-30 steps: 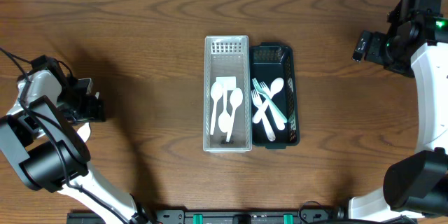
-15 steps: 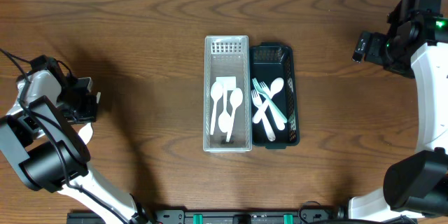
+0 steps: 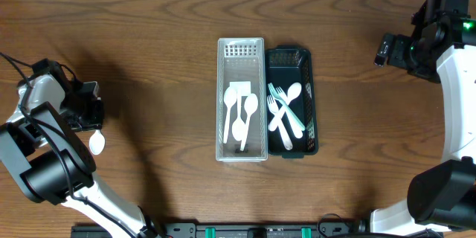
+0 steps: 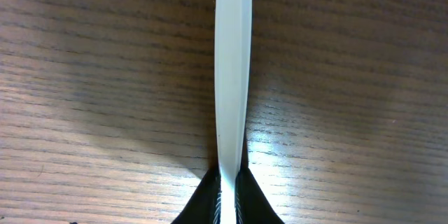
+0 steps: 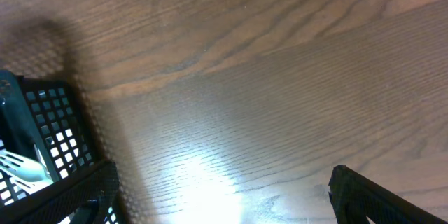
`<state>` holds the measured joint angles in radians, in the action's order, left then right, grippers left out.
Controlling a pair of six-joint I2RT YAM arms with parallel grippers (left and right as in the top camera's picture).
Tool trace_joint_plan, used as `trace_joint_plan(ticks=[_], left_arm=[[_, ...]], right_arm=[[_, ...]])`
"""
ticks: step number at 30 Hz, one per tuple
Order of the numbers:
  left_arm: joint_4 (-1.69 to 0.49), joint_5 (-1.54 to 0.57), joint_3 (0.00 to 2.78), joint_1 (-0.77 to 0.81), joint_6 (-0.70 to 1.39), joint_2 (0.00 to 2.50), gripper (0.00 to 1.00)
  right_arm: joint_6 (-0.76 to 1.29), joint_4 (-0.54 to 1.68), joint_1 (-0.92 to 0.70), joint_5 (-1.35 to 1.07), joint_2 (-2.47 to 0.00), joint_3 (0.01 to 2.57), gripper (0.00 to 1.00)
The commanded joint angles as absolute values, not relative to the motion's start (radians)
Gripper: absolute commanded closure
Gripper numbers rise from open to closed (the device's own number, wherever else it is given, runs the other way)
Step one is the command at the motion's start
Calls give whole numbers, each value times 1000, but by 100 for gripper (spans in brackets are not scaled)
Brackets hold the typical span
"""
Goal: Pack container
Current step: 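Move the left gripper to the last white spoon and grasp it, then carry the spoon into the clear basket and release it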
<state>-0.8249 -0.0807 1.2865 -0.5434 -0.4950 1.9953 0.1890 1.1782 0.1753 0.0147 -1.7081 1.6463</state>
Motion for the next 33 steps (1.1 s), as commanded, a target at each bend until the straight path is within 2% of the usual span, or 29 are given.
trace_joint_plan(ticks=[1,10,16,21,26,33], left_arm=[[-813,-125,1252,-545,-492,2022,94],[-808,-148,1256,-530,-436,1972,94],[-827,-171,1283,-437,-360,1834,94],[-873,-173,1310,-281,-281,1662,94],[-923,-172,1329,-24,-150,1461,94],[-865,-169,1329,320,183,1346,94]], right_arm=[[170,1179,171,11,-1711,1645,1],[170,1178,171,11,-1711,1645,1],[170,1171,171,10,-1711,1645,1],[170,1171,171,10,-1711,1645,1],[170,1170,171,10,-1711,1645,1],[170,1169,171,10,-1711,1645,1]])
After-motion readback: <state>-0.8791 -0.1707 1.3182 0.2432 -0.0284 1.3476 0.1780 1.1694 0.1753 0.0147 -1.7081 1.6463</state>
